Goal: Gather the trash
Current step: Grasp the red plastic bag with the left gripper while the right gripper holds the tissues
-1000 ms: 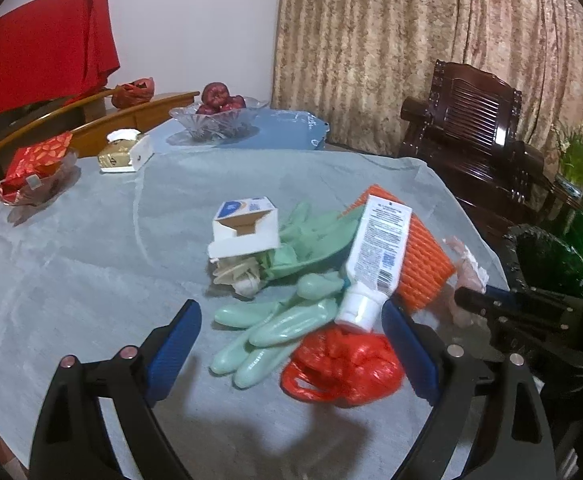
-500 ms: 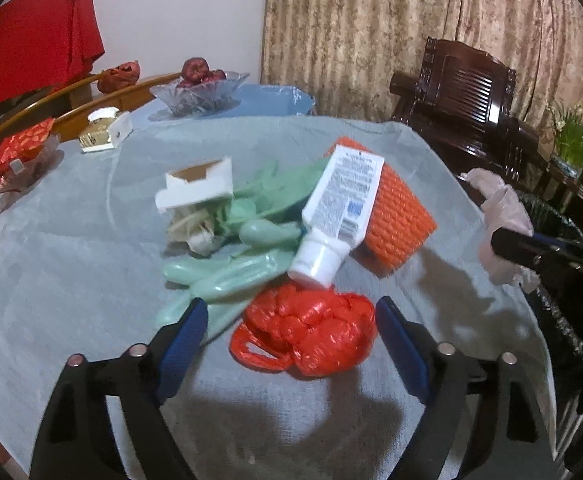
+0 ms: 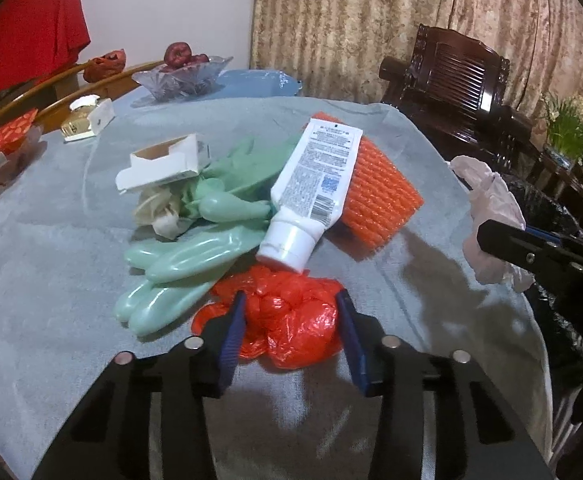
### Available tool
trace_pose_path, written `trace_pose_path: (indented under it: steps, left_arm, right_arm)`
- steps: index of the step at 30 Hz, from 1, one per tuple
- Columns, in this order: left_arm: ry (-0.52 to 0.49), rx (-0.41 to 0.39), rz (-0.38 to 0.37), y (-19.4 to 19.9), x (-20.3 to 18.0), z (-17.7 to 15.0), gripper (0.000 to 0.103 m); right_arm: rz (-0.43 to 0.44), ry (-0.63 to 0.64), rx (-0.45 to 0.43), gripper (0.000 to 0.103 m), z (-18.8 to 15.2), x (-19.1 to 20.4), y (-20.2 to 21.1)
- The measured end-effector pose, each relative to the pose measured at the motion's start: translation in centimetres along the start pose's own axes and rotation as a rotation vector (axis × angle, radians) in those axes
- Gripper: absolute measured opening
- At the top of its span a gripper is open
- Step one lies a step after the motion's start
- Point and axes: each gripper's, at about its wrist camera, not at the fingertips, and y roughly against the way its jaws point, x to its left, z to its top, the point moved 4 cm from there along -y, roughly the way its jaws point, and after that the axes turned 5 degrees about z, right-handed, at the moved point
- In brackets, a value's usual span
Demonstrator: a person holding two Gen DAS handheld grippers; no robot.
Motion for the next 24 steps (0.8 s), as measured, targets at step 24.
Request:
trace_pose_path:
  steps: [24]
  left_arm:
    - [-0.019,-0.126,-0.089,8.3,-1.9,2.8,0.038]
  right_arm:
    - [0.016,0.032,-0.107,0.017,1.4,1.3,6.9]
